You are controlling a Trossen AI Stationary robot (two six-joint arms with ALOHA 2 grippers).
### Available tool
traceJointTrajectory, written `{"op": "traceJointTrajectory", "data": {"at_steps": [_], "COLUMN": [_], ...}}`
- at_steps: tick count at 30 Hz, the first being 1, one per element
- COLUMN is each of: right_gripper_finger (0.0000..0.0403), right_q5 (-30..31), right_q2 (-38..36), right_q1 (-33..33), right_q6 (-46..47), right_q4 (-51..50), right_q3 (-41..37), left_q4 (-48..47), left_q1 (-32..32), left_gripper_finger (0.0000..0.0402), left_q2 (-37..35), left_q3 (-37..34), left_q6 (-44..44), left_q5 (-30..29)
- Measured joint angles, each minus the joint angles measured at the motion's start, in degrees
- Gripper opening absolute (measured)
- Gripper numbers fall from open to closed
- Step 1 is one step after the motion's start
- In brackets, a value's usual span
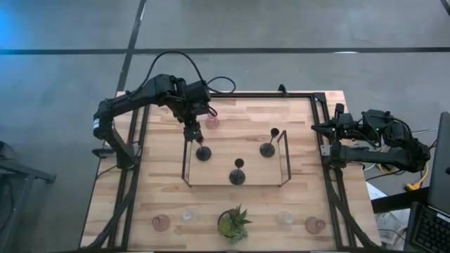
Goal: Pick & Place candle stick holders
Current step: Put the black candle holder on the shelf, then put the top pink glass candle holder on the shelf
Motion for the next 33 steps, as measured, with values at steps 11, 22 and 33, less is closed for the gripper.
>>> {"op": "traceJointTrajectory", "data": {"at_steps": [11,22,33], "right_gripper_finger": [0.0008,0.0008,0.0008], "right_q5": [0.00,-0.01,-0.01], "right_q2": [0.00,0.00,0.00], "right_q1": [0.00,0.02,0.00], "right_q6": [0.00,0.00,0.00], "right_q4": [-0.02,-0.02,-0.01], "right_q3": [0.01,0.01,0.02], "left_q4": [0.00,0.01,0.02], "left_q1": [-0.03,-0.04,-0.04], "left_gripper_finger": [0.0204,0.0204,0.0204], "left_q2": [0.00,-0.39,-0.44], "left_q3": [3.39,4.27,2.83], "left_q6": [-0.76,-0.74,2.49], "left_q5": [0.00,-1.85,-1.47]}}
